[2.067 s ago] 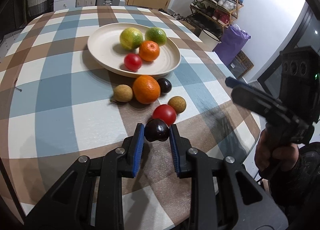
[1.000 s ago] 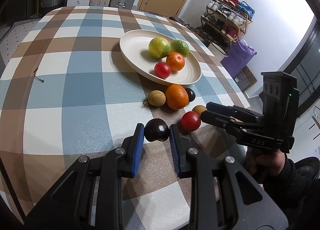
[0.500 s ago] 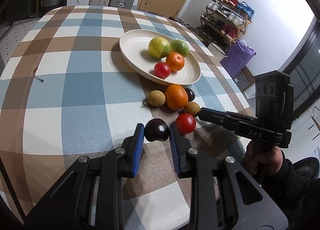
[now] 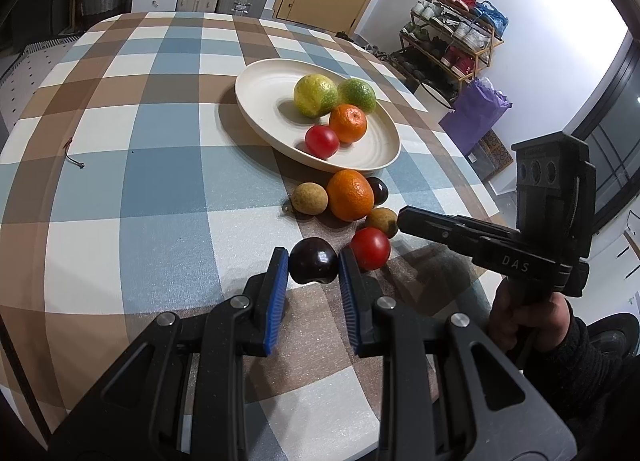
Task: Organize fruits
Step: 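Hold the plum in the left tool while the right tool grasps a brown kiwi-like fruit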
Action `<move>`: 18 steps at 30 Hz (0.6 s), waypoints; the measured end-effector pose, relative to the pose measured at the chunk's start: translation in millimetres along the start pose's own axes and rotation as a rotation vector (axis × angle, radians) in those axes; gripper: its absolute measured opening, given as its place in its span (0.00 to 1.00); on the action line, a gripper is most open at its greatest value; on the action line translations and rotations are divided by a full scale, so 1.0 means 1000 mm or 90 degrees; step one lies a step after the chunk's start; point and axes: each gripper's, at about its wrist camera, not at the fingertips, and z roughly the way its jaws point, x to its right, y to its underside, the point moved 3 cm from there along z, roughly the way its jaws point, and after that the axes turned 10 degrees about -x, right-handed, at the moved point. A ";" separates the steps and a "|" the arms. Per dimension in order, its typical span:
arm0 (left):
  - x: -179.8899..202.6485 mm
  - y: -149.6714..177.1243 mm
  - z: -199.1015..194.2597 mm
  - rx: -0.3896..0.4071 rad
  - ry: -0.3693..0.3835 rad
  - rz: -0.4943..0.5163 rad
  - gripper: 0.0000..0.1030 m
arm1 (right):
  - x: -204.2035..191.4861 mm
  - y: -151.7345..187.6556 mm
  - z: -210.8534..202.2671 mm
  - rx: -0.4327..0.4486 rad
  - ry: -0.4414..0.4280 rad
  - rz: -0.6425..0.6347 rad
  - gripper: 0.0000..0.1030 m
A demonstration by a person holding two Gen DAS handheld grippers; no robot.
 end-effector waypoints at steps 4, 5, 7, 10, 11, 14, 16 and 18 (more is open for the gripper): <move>0.000 0.000 0.000 -0.001 0.000 -0.001 0.22 | 0.000 -0.002 0.004 -0.005 0.006 0.006 0.16; 0.000 0.000 0.000 -0.001 0.001 -0.001 0.22 | 0.001 -0.002 0.005 -0.006 0.003 0.011 0.17; 0.001 0.000 0.000 -0.002 0.000 -0.001 0.22 | 0.001 -0.003 0.006 -0.007 0.001 0.013 0.25; 0.001 0.000 0.001 -0.002 0.002 -0.002 0.22 | -0.001 -0.005 0.007 -0.006 0.007 0.009 0.29; 0.001 0.000 0.001 -0.002 0.002 -0.002 0.22 | -0.001 -0.005 0.008 -0.006 0.010 0.009 0.29; 0.000 0.000 0.000 -0.002 0.001 -0.001 0.22 | 0.000 -0.007 0.013 -0.019 0.014 0.016 0.30; 0.000 0.000 0.001 -0.001 0.002 -0.002 0.22 | 0.002 -0.007 0.015 -0.017 0.007 0.024 0.30; 0.000 0.000 0.001 -0.002 0.001 -0.002 0.22 | 0.002 -0.008 0.016 -0.016 0.007 0.027 0.30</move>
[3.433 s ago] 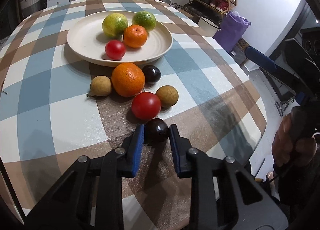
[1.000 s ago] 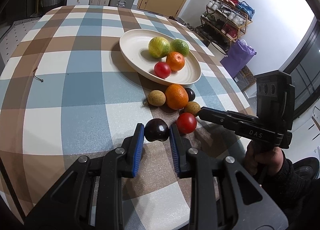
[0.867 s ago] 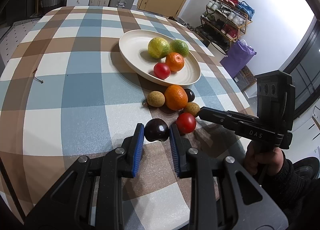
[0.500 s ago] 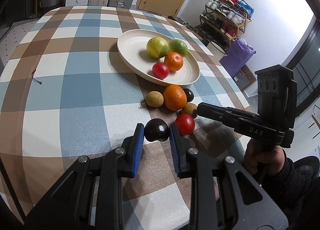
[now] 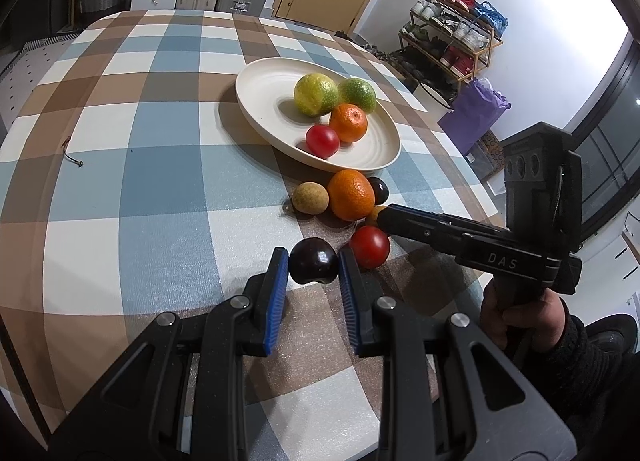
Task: Organize fruits
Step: 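Hold the plum in the left tool while the right tool grasps a brown kiwi-like fruit, then carry the plum and brown fruit over the plate and release both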
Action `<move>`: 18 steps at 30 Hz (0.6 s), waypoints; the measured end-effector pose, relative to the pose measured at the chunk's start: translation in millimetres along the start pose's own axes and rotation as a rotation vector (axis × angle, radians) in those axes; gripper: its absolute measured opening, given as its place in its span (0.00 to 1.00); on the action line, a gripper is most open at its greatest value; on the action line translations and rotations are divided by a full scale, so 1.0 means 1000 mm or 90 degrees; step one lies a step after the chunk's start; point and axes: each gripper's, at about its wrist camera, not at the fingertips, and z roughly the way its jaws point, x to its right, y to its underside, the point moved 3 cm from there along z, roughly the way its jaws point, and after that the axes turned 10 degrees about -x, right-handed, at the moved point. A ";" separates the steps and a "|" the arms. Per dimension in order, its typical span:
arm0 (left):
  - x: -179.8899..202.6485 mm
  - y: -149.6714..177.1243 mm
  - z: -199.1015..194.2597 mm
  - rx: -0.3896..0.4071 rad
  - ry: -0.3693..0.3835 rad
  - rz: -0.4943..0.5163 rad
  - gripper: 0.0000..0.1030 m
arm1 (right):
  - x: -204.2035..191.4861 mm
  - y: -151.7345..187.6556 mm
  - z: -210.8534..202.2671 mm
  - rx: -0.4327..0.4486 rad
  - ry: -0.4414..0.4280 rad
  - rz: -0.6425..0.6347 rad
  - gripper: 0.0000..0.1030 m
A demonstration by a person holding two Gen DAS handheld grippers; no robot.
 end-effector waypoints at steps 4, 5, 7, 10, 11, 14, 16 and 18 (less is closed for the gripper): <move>0.001 -0.001 0.000 0.004 0.001 -0.001 0.22 | -0.003 0.000 -0.001 0.003 -0.002 -0.011 0.27; 0.001 -0.002 0.000 0.004 0.000 -0.001 0.22 | -0.003 0.000 -0.001 0.005 -0.006 -0.011 0.27; 0.000 -0.004 -0.002 0.006 0.001 0.000 0.22 | -0.002 0.000 -0.005 0.017 -0.014 -0.008 0.27; -0.001 -0.010 -0.005 0.012 0.004 0.002 0.22 | -0.003 -0.002 -0.013 0.032 -0.017 -0.011 0.27; -0.001 -0.012 -0.005 0.013 0.005 0.001 0.22 | -0.004 -0.003 -0.016 0.037 -0.018 -0.013 0.27; -0.003 -0.019 -0.009 0.019 0.010 -0.001 0.22 | -0.006 -0.009 -0.024 0.051 -0.022 -0.017 0.27; -0.002 -0.025 -0.010 0.022 0.010 0.001 0.22 | -0.007 -0.013 -0.028 0.058 -0.030 -0.019 0.27; -0.001 -0.031 -0.011 0.023 0.011 0.003 0.22 | -0.008 -0.017 -0.031 0.063 -0.031 -0.022 0.27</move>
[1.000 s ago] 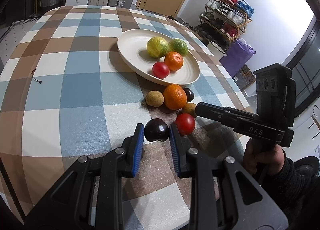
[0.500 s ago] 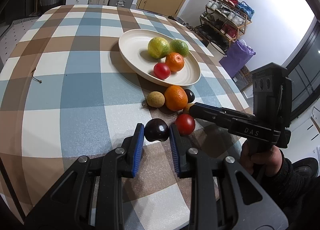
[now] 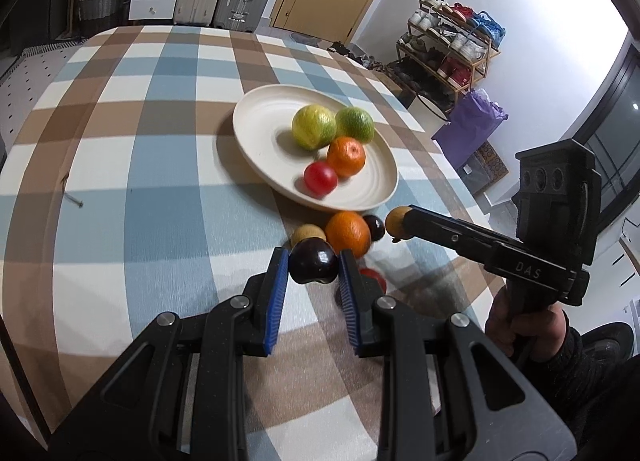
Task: Organize fruits
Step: 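Carry the plum and brown fruit over the plate and release both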
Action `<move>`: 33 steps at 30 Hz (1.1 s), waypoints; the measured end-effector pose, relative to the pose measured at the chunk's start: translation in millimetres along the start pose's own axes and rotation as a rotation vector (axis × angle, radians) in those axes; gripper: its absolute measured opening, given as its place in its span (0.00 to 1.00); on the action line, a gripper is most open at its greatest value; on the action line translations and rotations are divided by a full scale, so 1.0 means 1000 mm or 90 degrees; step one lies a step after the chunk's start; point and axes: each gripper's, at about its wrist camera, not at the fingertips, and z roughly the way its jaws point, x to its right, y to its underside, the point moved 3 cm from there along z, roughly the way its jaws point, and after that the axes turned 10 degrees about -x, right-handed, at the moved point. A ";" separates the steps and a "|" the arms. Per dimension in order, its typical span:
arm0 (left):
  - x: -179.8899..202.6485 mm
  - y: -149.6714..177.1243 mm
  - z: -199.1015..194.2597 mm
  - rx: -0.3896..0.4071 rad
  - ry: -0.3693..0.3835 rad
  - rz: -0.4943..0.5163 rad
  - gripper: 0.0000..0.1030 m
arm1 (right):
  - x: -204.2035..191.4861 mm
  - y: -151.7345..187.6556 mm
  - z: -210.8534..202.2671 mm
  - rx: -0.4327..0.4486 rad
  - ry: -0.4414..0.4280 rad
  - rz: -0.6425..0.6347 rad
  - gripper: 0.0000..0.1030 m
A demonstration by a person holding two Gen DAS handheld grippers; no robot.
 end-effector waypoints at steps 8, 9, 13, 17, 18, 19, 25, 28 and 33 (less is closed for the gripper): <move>0.007 -0.031 0.003 0.006 0.006 0.008 0.22 | 0.002 -0.020 -0.004 0.014 -0.020 -0.005 0.27; 0.007 -0.035 0.004 0.006 0.008 0.008 0.22 | 0.003 -0.023 -0.004 0.015 -0.022 -0.006 0.27; 0.010 -0.055 0.011 0.005 0.015 0.010 0.22 | 0.005 -0.036 -0.004 0.019 -0.029 -0.008 0.27; 0.009 -0.073 0.022 -0.002 0.017 0.011 0.22 | 0.009 -0.049 0.002 0.016 -0.027 -0.013 0.27; 0.009 -0.079 0.025 -0.005 0.018 0.012 0.22 | 0.009 -0.052 0.004 0.015 -0.023 -0.017 0.27; 0.008 -0.083 0.028 -0.006 0.018 0.011 0.22 | 0.011 -0.055 0.006 0.012 -0.020 -0.020 0.27; 0.001 -0.106 0.047 -0.019 0.020 0.007 0.22 | 0.016 -0.067 0.021 -0.008 -0.007 -0.037 0.27; -0.003 -0.114 0.056 -0.026 0.021 0.005 0.22 | 0.014 -0.068 0.026 -0.014 -0.002 -0.056 0.27; -0.008 -0.120 0.072 -0.042 0.022 0.001 0.22 | 0.010 -0.066 0.029 -0.021 0.006 -0.091 0.27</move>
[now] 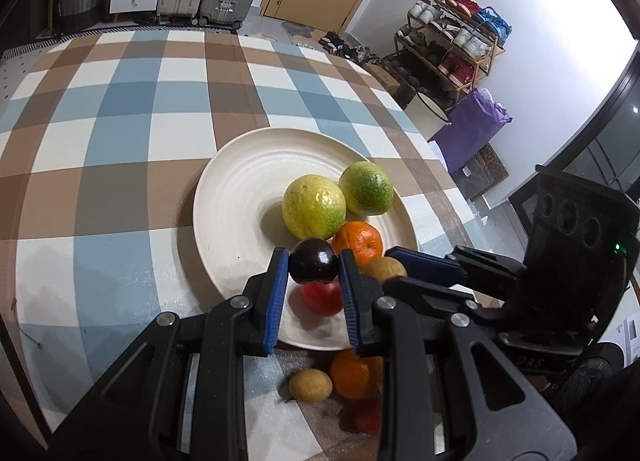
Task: Organize fruits
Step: 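Carry the plum and brown fruit over the plate and release both, then withdraw both tools from the plate toward the remaining fruits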
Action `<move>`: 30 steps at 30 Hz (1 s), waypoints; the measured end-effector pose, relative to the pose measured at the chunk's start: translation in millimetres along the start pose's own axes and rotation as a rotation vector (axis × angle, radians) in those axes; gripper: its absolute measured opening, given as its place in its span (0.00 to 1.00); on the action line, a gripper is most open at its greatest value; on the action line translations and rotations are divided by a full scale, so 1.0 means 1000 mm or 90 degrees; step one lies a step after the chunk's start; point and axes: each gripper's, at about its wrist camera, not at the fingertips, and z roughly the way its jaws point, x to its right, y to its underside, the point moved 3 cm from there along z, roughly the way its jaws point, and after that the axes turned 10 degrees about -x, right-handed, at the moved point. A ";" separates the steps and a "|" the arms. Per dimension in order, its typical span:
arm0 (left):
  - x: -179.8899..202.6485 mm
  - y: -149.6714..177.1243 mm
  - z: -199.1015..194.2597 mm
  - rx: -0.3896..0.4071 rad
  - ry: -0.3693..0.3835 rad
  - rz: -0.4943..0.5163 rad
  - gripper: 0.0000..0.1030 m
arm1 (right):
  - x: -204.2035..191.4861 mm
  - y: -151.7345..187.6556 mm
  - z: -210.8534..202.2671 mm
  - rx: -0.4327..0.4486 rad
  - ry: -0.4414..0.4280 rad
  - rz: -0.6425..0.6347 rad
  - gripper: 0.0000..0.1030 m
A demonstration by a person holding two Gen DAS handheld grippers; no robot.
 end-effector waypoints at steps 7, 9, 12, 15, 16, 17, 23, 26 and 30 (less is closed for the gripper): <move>-0.004 -0.005 0.014 -0.009 -0.002 0.001 0.22 | 0.009 0.006 0.002 -0.003 0.006 0.013 0.27; -0.003 -0.005 0.015 -0.010 -0.002 0.000 0.22 | 0.008 0.006 0.004 -0.006 0.007 0.011 0.27; -0.002 -0.005 0.016 -0.011 -0.001 -0.001 0.22 | 0.007 0.006 0.005 -0.005 0.009 0.008 0.27; 0.000 -0.005 0.016 -0.009 -0.006 0.000 0.22 | 0.006 0.006 0.001 0.007 0.014 0.009 0.32; 0.000 -0.005 0.016 -0.007 -0.004 -0.002 0.22 | 0.006 0.006 0.000 0.011 0.014 0.012 0.38; 0.000 -0.005 0.016 -0.006 -0.004 -0.002 0.22 | 0.006 0.006 -0.002 0.014 0.012 0.013 0.40; 0.001 -0.003 0.015 -0.002 -0.008 -0.004 0.22 | 0.006 0.005 -0.007 0.025 0.013 0.018 0.41; 0.004 -0.001 0.013 0.003 -0.013 -0.003 0.22 | 0.005 0.005 -0.012 0.035 0.014 0.018 0.45; 0.006 0.003 0.006 0.009 -0.016 -0.002 0.22 | 0.003 0.004 -0.017 0.045 0.016 0.017 0.47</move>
